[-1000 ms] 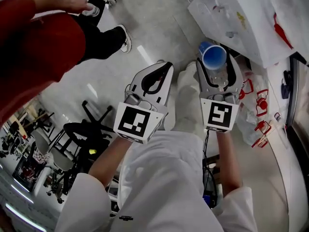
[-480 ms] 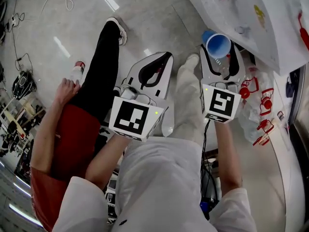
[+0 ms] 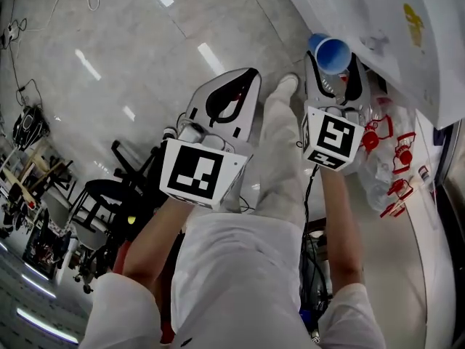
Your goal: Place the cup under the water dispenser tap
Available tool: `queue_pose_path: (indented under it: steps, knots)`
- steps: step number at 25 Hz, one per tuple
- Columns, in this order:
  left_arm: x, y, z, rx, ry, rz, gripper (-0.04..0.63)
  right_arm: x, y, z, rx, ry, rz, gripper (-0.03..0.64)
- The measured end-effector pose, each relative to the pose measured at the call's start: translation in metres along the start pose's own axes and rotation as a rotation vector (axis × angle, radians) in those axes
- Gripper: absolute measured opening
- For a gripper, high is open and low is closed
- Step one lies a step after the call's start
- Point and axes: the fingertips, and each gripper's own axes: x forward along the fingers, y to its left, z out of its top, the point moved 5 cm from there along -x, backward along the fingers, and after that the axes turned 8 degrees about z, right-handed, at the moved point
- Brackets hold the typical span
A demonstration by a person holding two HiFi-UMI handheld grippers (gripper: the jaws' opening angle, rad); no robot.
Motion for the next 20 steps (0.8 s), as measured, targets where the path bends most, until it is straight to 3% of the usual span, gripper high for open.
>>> queue_pose_path:
  steps: [20]
  knots:
    - [0.032, 0.012, -0.036, -0.039, 0.013, 0.025, 0.008, 0.060, -0.038, -0.067, 0.090, 0.040, -0.257, 0.354]
